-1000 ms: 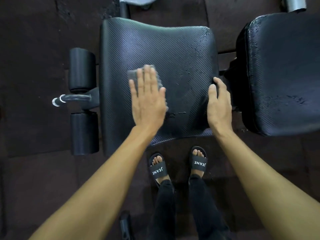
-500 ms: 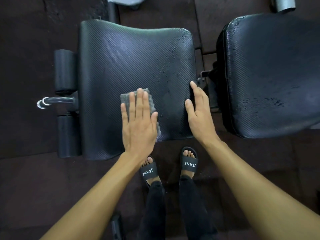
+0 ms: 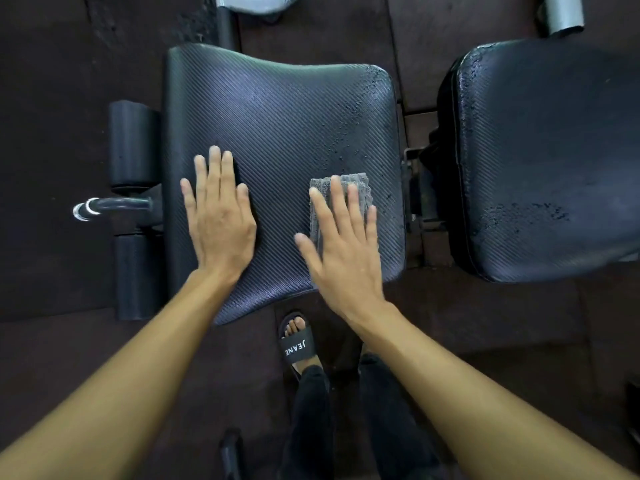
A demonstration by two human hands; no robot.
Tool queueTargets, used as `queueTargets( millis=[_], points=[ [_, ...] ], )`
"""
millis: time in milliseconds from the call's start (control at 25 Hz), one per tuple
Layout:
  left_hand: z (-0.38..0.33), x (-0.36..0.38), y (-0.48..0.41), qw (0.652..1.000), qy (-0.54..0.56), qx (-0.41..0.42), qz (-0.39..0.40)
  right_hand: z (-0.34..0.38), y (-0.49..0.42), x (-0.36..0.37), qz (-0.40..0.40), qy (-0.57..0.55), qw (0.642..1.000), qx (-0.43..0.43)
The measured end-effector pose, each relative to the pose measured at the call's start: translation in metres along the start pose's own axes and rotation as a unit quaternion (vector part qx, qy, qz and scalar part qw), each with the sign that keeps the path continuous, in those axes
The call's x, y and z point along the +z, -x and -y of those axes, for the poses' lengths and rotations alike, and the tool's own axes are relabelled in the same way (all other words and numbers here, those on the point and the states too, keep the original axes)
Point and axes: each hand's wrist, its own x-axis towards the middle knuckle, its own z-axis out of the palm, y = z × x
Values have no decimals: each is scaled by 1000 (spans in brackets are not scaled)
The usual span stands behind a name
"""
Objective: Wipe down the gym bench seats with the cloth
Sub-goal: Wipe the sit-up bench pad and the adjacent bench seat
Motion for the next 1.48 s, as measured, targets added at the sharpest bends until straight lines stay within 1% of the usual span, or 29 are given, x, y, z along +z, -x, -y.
queueTargets(
  millis=[80, 120, 200, 280, 360, 400, 440, 480, 560, 640, 680, 720, 760, 840, 920, 1000, 1040, 1080, 1160, 1240, 1280, 1320, 1360, 1440, 1480],
  points=[
    [-3, 6, -6, 1000, -14, 12, 2, 8, -17, 11, -14, 68, 997, 12],
    [-4, 8, -6, 1000, -19, 12, 0, 8, -28, 13, -18, 81, 996, 15],
    [-2, 8, -4, 1000, -20, 11, 2, -1, -50, 7, -29, 75, 996, 32],
    [0, 7, -3, 1000, -20, 12, 8, -17, -58, -2, -56, 57, 993, 87],
    [-2, 7, -3, 1000, -21, 12, 7, -30, -41, -7, -81, 45, 983, 159],
    [-3, 7, -3, 1000, -23, 11, 5, -30, -23, -6, -85, 50, 978, 182],
    [-4, 7, -3, 1000, -27, 10, 3, -24, -3, -4, -76, 60, 978, 185],
    [-4, 7, -2, 999, -32, 9, 1, -15, 13, 1, -64, 73, 981, 167],
    [-3, 7, -3, 999, -36, 8, 0, 4, 17, 12, -53, 90, 990, 94],
    [-4, 7, -3, 999, -35, 7, -6, 17, -27, 18, -56, 88, 994, 20],
    [-4, 7, -3, 999, -36, 6, -7, 20, -59, 19, -61, 81, 995, -3],
    [-4, 8, -3, 999, -38, 7, -7, 19, -93, 16, -66, 77, 995, -9],
    [-4, 8, -3, 999, -40, 8, -7, 13, -126, 10, -66, 73, 995, 2],
    [-2, 8, -3, 999, -43, 9, -5, -7, -170, -6, -66, 68, 994, 45],
    [-2, 7, -3, 999, -47, 9, -2, -31, -176, -17, -82, 50, 991, 97],
    [-4, 7, -2, 999, -53, 6, -2, -42, -150, -21, -104, 44, 984, 139],
    [-5, 7, -3, 999, -52, 6, -3, -38, -129, -18, -103, 58, 982, 145],
    [-6, 7, -2, 999, -50, 5, -3, -28, -109, -11, -91, 77, 984, 132],
    [-6, 8, -2, 999, -48, 2, -5, -3, -93, 2, -51, 97, 993, 54],
    [-5, 9, -2, 999, -52, 5, -6, 12, -123, 6, -33, 95, 994, -35],
    [-4, 10, -2, 999, -54, 6, -7, 14, -147, 5, -29, 88, 994, -62],
    [-5, 10, -2, 998, -55, 7, -12, 13, -172, 0, -22, 79, 994, -73],
    [-4, 10, -2, 998, -54, 7, -16, 8, -191, -5, -9, 67, 996, -62],
    [-4, 11, -2, 999, -46, 7, -19, -10, -203, -15, 1, 51, 999, -18],
    [-3, 11, -2, 999, -46, 7, -20, -18, -197, -17, -10, 44, 999, 1]
  ],
)
